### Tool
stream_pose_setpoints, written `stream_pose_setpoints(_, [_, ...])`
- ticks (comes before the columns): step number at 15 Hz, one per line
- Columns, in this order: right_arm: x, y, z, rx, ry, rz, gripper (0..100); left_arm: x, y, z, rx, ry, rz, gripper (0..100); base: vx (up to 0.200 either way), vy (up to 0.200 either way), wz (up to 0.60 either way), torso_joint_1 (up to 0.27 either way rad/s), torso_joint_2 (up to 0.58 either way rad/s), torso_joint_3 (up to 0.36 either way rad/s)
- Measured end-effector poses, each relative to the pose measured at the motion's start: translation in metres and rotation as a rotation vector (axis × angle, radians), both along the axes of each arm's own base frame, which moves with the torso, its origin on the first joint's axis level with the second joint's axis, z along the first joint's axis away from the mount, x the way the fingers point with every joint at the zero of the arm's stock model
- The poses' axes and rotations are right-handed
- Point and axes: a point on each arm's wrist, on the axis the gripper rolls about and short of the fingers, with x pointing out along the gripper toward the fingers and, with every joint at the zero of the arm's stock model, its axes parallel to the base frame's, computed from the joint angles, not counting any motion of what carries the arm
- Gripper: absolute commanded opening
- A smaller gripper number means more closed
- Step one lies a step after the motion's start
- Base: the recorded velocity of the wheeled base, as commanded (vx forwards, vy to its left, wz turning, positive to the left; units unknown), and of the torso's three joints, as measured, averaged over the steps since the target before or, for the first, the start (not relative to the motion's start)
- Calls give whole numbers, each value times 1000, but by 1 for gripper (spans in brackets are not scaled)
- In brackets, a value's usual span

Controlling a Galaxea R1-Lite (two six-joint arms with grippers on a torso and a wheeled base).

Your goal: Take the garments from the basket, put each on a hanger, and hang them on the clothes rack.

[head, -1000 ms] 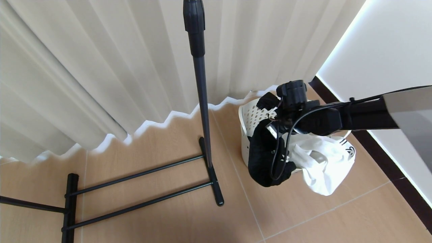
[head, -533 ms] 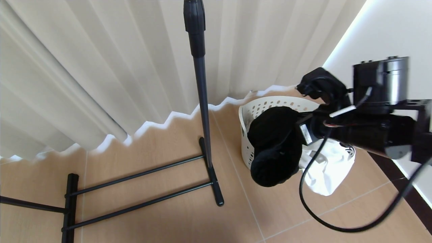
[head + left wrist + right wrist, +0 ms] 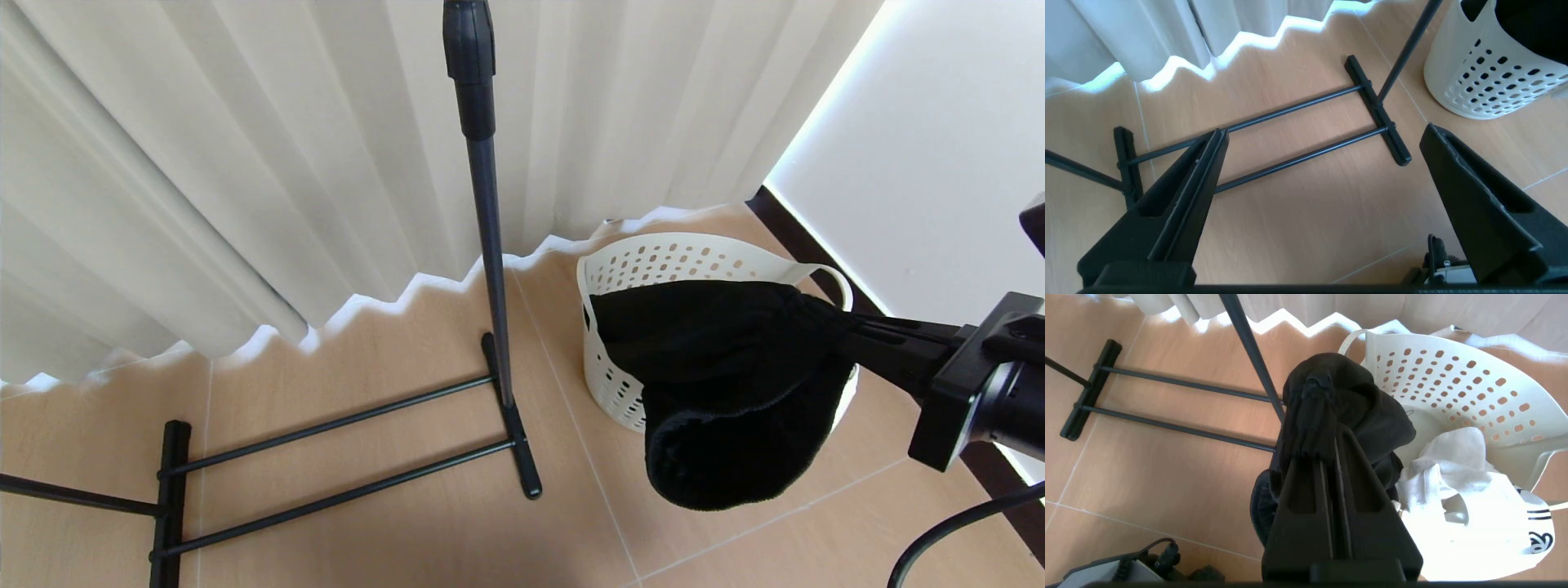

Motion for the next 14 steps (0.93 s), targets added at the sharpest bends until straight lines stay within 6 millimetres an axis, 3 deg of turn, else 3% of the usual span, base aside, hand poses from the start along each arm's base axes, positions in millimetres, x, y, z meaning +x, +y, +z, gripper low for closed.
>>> stream_pose_setpoints(5, [-5, -4, 1, 12, -13, -4, 0, 0, 0, 0, 1, 0, -5, 100, 0, 0, 0, 0, 3, 65])
stream_pose_setpoints(14, [-3, -3, -1, 3, -5, -13, 0, 0, 0, 0, 1, -1, -6, 100, 0, 0, 0, 2, 2, 197])
